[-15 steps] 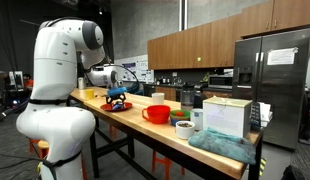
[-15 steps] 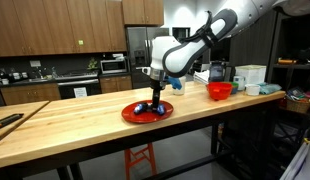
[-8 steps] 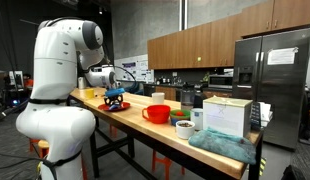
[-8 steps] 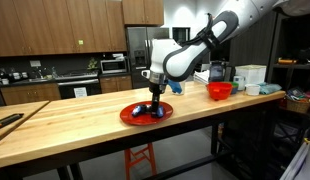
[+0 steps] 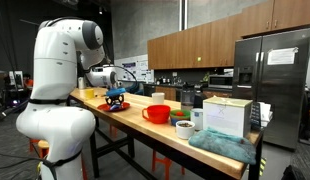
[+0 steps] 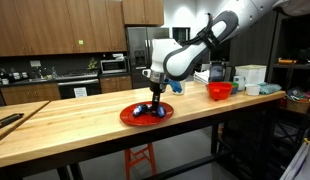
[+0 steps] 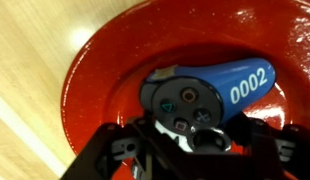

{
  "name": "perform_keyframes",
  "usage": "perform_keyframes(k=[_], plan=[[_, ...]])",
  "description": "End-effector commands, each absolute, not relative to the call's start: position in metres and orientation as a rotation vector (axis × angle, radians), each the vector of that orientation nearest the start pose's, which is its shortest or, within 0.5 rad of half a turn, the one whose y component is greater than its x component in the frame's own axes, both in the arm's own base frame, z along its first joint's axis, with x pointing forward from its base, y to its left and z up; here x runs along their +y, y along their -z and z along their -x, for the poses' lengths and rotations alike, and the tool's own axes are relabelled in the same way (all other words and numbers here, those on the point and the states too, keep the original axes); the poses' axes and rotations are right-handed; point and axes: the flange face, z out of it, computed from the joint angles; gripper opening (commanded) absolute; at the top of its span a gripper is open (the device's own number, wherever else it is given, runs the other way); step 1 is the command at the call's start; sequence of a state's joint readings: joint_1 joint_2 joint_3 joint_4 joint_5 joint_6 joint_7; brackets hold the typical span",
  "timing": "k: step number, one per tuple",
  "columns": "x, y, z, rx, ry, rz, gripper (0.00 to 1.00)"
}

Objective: Remove the video game controller from the red plate onto the table

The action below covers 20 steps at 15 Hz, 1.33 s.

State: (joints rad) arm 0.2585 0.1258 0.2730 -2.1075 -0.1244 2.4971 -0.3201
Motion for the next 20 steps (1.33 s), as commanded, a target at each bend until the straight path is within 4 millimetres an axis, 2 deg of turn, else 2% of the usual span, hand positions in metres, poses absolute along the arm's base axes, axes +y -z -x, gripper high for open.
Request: perform_keyframes(k=[1,4,10,14,20], plan=[[0.284,-0.403,-0.511,-1.381,0.461,2.841,0.42],[0.275,-0.419,-0.517,-1.361,0.489,2.862,0.42],[0.253,-0.469,-0.529,-1.317,0.537,2.927,0.42],[0.222,-0.488,-0.528,-1.241,0.488,3.066,0.42],[0.168,-0.498,-0.514,-1.013,0.362,3.283,0.42]])
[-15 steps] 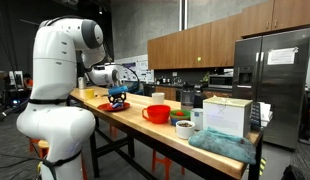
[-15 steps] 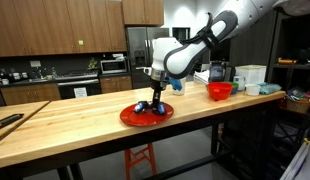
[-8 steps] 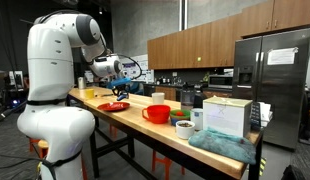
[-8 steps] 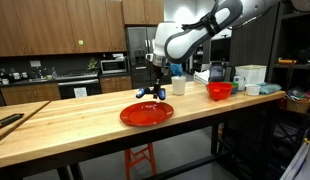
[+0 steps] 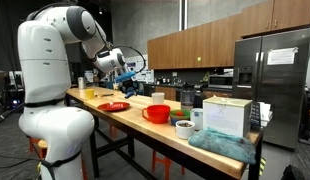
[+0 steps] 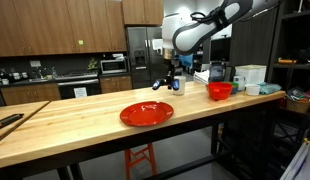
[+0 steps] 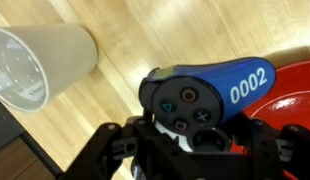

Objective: Remove the video game controller from the red plate onto the table

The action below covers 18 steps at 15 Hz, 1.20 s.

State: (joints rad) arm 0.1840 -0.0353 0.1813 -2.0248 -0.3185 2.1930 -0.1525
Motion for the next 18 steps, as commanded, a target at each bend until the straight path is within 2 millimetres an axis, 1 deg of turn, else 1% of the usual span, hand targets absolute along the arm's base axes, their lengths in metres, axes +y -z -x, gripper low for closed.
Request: perform_keyframes(k=[1,4,6,10,13,15,18], plan=[[0.161,-0.498,-0.510,-0.974,0.336,3.309,0.42],[0.146,-0.494,-0.498,-0.865,0.258,3.351,0.42],[0.142,-0.484,-0.486,-0.818,0.199,3.353,0.42],[0.151,-0.451,-0.464,-0.792,0.100,3.290,0.42],[0.159,-0.431,-0.453,-0.791,0.033,3.240,0.42],[0.164,-0.421,-0.448,-0.791,0.012,3.219,0.42],[0.167,-0.415,-0.443,-0.795,0.003,3.206,0.42]])
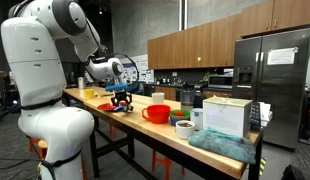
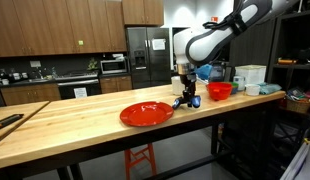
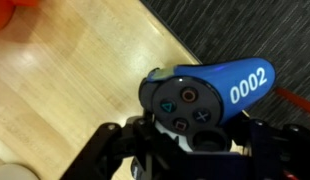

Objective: Remove the video game controller from the red plate onto the table

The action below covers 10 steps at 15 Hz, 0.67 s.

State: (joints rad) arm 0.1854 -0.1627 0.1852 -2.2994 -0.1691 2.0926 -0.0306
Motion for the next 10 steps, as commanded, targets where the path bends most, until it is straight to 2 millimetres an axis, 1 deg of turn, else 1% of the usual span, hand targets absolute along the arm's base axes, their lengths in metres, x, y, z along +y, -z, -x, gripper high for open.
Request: perform_keyframes(k=[1,6,7,8,10], plan=[[0.167,-0.415,-0.442,-0.796,0.007,3.205,0.42],[0.166,-0.417,-0.446,-0.794,0.066,3.198,0.42],[0.165,-0.417,-0.447,-0.785,0.092,3.193,0.91],[0.163,-0.418,-0.448,-0.778,0.113,3.190,0.93],[0.156,-0.420,-0.451,-0.762,0.158,3.173,1.00]])
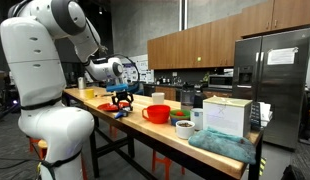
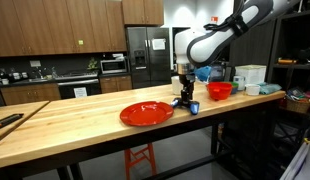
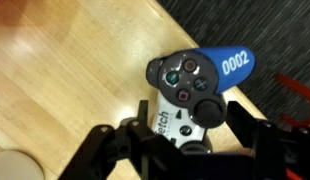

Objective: Remove the video game controller from the red plate onto the table

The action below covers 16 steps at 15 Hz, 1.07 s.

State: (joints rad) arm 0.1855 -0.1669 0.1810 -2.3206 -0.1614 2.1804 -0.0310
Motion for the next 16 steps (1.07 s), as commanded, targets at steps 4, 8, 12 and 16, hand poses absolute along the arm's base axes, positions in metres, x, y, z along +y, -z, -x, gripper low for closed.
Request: perform_keyframes(k=[4,8,12,16], plan=[[0.136,-0.435,-0.460,-0.756,0.300,3.108,1.00],[0.111,-0.448,-0.464,-0.759,0.419,3.025,1.00],[0.085,-0.457,-0.462,-0.758,0.463,2.939,1.00],[0.087,-0.455,-0.469,-0.742,0.436,2.958,1.00]])
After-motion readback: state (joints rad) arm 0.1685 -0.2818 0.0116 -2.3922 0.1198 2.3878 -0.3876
